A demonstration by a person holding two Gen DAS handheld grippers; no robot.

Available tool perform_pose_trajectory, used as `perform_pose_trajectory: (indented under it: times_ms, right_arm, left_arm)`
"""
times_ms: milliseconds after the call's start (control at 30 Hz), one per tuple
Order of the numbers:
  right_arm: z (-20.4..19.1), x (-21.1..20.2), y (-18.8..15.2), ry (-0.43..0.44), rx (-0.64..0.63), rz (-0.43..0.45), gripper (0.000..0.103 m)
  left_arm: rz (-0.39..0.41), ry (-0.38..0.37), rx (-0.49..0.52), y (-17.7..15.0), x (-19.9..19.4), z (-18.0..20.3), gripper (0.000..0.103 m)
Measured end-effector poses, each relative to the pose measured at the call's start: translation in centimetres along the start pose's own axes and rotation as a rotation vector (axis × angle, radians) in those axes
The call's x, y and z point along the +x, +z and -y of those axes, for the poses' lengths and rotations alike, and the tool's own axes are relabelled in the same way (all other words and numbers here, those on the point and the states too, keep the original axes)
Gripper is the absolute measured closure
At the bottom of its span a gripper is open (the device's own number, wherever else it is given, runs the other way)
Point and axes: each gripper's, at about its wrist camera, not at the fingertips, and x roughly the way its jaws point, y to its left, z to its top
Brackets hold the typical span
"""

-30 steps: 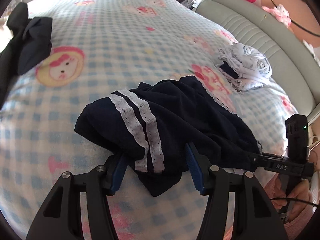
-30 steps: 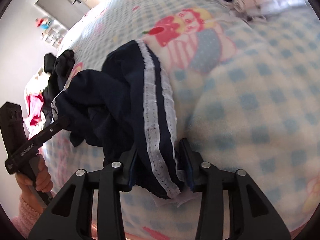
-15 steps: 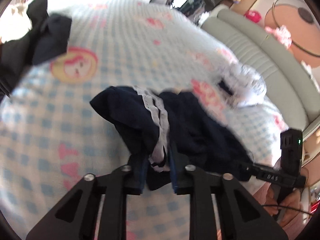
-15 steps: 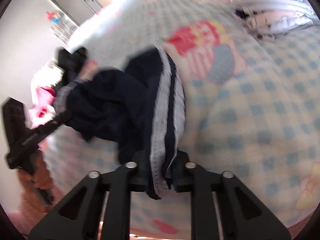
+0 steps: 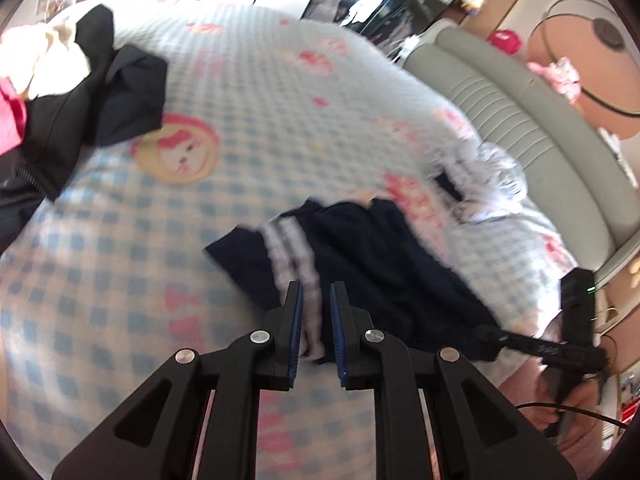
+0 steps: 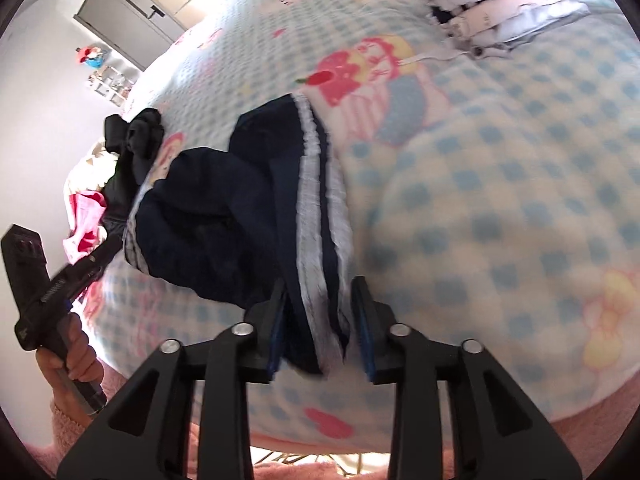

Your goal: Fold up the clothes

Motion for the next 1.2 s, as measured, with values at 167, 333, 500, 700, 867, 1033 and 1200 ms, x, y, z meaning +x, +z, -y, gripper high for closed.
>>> perform_pose_trajectory:
  times_ms: [167, 333, 500, 700, 867, 1033, 1200]
  right_arm:
    - [0.8, -1.1, 0.2, -0.043, -0.014, 0.024, 0.051]
    - [-0.3, 1.0, -0.1, 0.005, -0.054, -0.060, 0.050]
    - [-3.9, 0.5, 0.2, 0.094, -0.199, -0.003, 0.089]
    - [-4.2, -0.7, 2.2, 0.010, -0.154, 0.122, 0.089]
    - [-1.5, 0.1, 1.4, -0.002, -0.081, 0.066, 0.083]
    - [0.3, 1.4, 0.3, 0.004, -0.024, -0.004, 0.072]
    - [-0.8, 2.8, 0.4, -0.008, -0.065, -0.036, 0.056]
  left_arm:
    - [-0.086, -0.013, -0.002, -1.9, 2.3, -1.7, 0.047]
    - [-0.079, -0.039, 0.003, -2.6, 3.4, -1.6, 0.054]
    - [-0.011, -0.302, -0.023, -0.3, 0.4, 0.1, 0.082]
    - [0.001, -0.194, -0.005, 2.2, 0.9, 0.8, 0.082]
    - [-0.075, -0.155, -0.053, -0.9, 2.6, -0.8, 0.066]
    - [-0.103, -0.114, -0.088, -2.6, 3.8, -2.0, 0.056]
    - [-0.122, -0.110, 0.007, -3.3, 4.9, -1.2, 0.045]
